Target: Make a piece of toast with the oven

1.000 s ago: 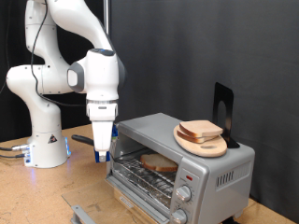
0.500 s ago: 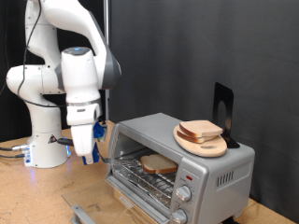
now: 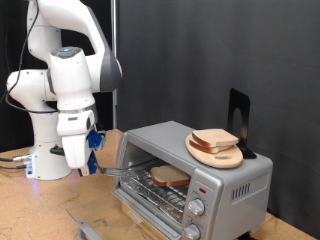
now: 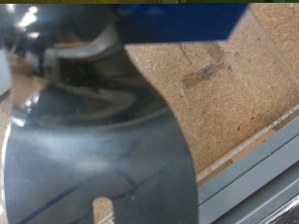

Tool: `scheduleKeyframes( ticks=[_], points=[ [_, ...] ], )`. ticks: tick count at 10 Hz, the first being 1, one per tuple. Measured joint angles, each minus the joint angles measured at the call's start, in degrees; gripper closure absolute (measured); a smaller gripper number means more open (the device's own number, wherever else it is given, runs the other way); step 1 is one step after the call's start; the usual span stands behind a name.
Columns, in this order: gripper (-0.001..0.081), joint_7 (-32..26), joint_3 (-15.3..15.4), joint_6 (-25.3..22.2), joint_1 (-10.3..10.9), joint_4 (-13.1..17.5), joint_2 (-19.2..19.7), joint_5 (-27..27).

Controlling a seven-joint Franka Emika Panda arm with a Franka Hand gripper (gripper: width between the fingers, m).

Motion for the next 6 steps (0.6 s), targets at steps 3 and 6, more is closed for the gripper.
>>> scheduleKeyframes(
  ticks=[3, 6],
  points=[
    [0.0447, -3.34, -3.22, -6.94, -0.4, 2.66, -0.49, 2.33],
    [0.0447, -6.87, -6.27, -18.0, -0.42, 8.42, -2.76, 6.25]
  ],
)
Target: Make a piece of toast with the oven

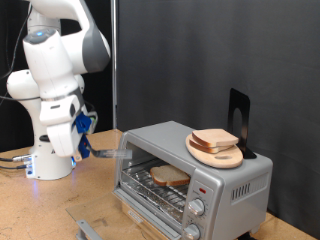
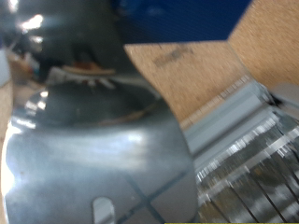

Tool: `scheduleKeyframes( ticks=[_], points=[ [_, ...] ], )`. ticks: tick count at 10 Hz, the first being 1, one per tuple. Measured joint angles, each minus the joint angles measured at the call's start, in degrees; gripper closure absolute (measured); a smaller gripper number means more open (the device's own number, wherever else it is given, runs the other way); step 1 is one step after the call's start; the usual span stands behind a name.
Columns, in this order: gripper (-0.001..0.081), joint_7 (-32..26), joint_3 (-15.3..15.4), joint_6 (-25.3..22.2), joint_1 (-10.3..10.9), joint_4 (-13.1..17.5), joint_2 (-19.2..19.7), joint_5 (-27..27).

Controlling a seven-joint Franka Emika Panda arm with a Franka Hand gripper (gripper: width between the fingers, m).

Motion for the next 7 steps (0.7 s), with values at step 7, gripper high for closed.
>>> scheduleKeyframes(
  ticks=[7],
  points=[
    [0.0447, -0.91, -2.01, -12.05, -0.02, 6.13, -4.81, 1.52]
  ],
)
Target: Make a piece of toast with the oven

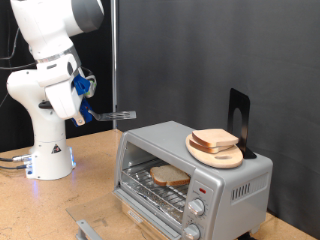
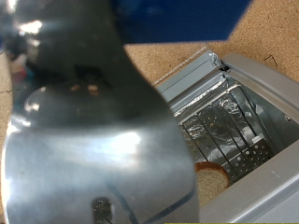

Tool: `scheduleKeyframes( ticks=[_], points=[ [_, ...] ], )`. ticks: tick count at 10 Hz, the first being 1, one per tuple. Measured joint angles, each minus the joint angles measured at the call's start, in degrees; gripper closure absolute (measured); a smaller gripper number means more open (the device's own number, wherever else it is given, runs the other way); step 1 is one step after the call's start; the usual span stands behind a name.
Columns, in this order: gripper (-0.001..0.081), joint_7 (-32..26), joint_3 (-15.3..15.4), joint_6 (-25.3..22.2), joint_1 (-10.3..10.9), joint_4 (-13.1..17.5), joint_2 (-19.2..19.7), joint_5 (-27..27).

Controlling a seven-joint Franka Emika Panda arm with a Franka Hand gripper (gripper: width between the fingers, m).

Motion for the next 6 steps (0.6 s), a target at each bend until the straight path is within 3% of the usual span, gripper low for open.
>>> scheduleKeyframes(
  ticks=[2, 4, 6],
  points=[
    [0.0447, -0.1, 0.0, -2.43, 0.29, 0.16, -0.13, 2.84],
    [0.0447, -0.4, 0.41, -4.7, 1.94, 0.16, -1.83, 7.85],
    [0.0447, -0.13, 2.13, -3.88, 3.79, -1.1, -4.86, 11.44]
  ],
)
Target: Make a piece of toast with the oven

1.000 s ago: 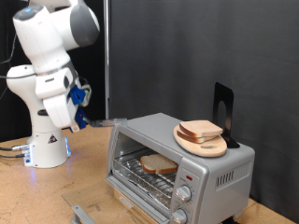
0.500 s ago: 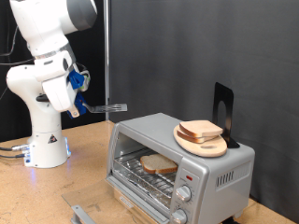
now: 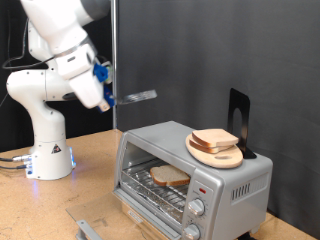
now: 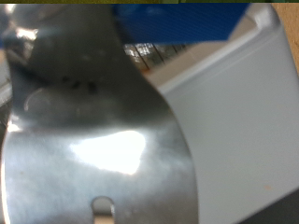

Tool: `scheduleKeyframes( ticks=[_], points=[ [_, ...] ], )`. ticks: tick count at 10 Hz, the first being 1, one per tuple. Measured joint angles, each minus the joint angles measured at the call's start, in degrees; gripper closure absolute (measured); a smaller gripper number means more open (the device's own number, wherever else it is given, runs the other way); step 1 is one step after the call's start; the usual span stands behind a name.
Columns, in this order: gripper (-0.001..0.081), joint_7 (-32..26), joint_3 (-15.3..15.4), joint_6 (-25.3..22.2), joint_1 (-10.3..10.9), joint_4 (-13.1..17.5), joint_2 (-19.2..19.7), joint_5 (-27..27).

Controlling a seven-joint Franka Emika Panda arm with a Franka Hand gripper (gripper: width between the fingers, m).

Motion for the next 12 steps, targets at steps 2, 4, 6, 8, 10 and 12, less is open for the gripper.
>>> scheduleKeyframes(
  ticks=[2, 4, 6, 8, 10, 12],
  points=[
    [0.0447, 2.22, 2.59, 0.92, 1.32, -1.36, -3.12, 2.19],
    [0.0447, 5.24, 5.34, 2.2, 2.48, -2.52, -6.08, 4.35],
    [0.0447, 9.43, 9.09, 4.6, 3.52, -3.59, -8.66, 5.9],
    [0.0447, 13.99, 13.63, 7.73, 4.58, -4.2, -10.15, 7.52],
    [0.0447, 17.63, 18.11, 10.65, 5.44, -4.54, -10.48, 8.4],
    [0.0447, 19.49, 21.67, 12.72, 5.54, -5.69, -10.28, 8.42]
  ],
)
